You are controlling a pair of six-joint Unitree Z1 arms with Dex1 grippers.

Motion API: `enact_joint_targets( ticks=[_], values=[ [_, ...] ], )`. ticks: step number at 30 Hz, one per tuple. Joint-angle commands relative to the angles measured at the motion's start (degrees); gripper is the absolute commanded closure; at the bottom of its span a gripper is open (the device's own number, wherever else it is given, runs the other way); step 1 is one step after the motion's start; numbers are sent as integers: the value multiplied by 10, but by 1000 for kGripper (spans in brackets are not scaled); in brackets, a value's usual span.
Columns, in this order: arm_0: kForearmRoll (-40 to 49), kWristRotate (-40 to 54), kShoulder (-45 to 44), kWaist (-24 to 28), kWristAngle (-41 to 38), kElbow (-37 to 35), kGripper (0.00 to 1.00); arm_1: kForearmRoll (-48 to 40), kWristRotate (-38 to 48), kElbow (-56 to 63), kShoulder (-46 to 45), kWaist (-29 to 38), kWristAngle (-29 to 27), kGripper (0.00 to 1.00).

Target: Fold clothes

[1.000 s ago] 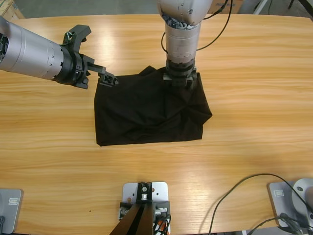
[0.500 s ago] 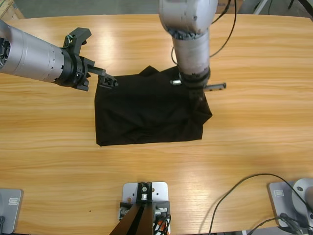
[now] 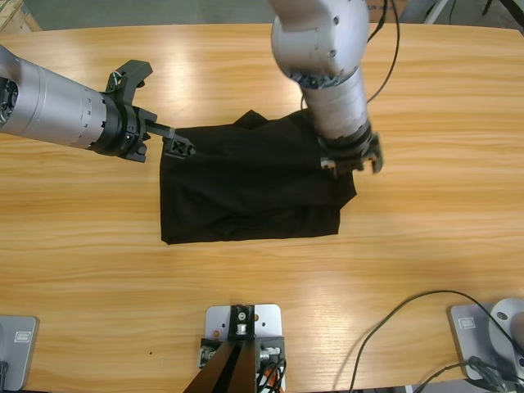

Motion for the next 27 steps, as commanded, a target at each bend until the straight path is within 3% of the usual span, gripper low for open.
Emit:
enact_joint_targets(
  ticks=[1,4,6,8,9,11,12,16,24,27],
  values=[
    [-5,1,-54,-35,-42,48,0,7,-206,-18,-188,-10,-50,0],
    [-2,54,-67,-56,-57,66,0,-8,-338,-18,-226,-42,13,2],
    [2,77,-70,-69,-61,66,0,-10,-384,-5,-258,-78,65,67],
    [8,82,-70,-71,-61,66,23,-33,-423,18,-287,-123,128,49],
    [8,75,-68,-71,-61,64,78,-50,-446,24,-292,-147,176,153],
    [8,38,-65,-71,-61,56,282,-83,-468,27,-289,-171,233,933],
    [9,27,-64,-71,-61,49,307,-96,-476,31,-283,-172,222,1000],
    [36,22,-72,-71,-60,23,303,-154,-484,91,-227,-165,212,1000],
    [65,0,-95,-71,-56,0,301,-405,-453,328,-226,-136,283,1000],
    [65,-12,-90,-71,-52,-9,299,-453,-442,366,-218,-121,288,1000]
  ],
)
